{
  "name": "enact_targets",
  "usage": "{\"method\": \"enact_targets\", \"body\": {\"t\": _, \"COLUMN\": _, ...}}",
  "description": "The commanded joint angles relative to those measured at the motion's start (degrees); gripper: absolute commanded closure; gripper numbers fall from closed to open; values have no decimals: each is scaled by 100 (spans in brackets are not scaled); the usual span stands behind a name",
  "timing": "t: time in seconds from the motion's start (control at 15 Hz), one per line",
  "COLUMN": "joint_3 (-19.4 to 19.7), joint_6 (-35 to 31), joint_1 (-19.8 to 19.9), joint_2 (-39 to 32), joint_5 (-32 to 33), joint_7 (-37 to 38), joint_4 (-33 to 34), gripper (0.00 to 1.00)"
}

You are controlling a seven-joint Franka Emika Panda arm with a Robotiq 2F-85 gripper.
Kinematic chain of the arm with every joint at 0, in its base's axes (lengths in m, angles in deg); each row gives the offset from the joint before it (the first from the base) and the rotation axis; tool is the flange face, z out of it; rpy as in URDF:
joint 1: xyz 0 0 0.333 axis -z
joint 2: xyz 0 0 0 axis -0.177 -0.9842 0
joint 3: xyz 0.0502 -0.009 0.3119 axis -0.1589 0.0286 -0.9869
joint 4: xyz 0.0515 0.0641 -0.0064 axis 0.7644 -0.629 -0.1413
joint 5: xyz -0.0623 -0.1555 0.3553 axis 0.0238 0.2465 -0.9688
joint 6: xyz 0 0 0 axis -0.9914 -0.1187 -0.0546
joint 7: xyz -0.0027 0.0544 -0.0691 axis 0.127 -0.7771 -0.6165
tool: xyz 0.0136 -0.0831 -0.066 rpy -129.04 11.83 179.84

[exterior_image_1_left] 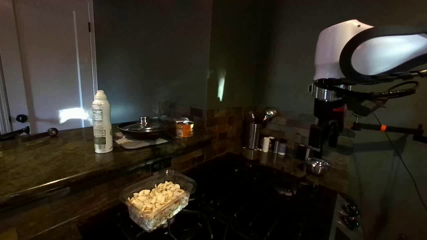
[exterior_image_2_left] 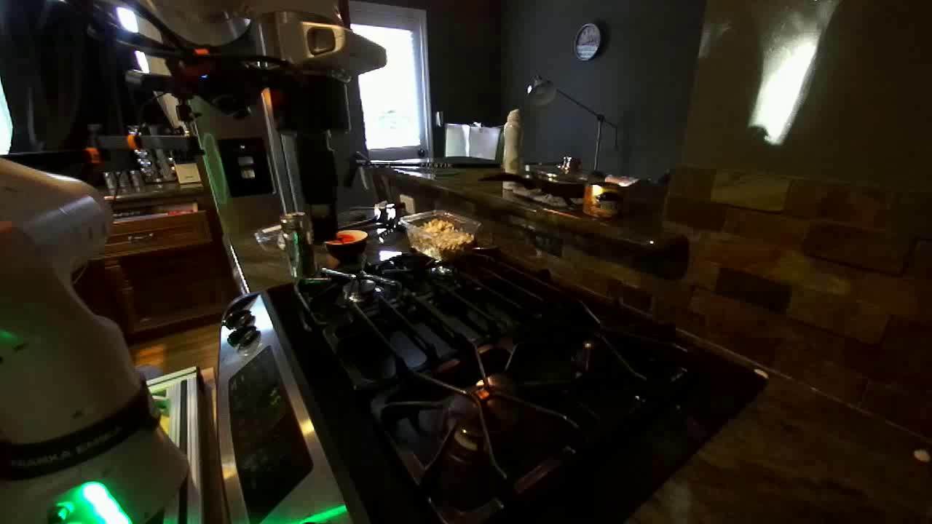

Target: Put the pan on the stove

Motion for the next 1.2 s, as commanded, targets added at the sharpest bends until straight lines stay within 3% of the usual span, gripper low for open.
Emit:
{"method": "enact_targets", "body": {"t": 0.0, "joint_3": 83, "joint_6": 29, "joint_1": -107, "joint_2": -5, "joint_5": 64, "joint_7": 67, "joint_4": 14, "gripper": 0}}
{"method": "enact_targets", "body": {"t": 0.6, "joint_3": 83, "joint_6": 29, "joint_1": -107, "joint_2": -5, "joint_5": 64, "joint_7": 67, "joint_4": 14, "gripper": 0}}
{"method": "enact_targets", "body": {"t": 1.13, "joint_3": -498, "joint_6": -1638, "joint_1": -639, "joint_2": -1972, "joint_5": -49, "joint_7": 225, "joint_4": 2065, "gripper": 0}}
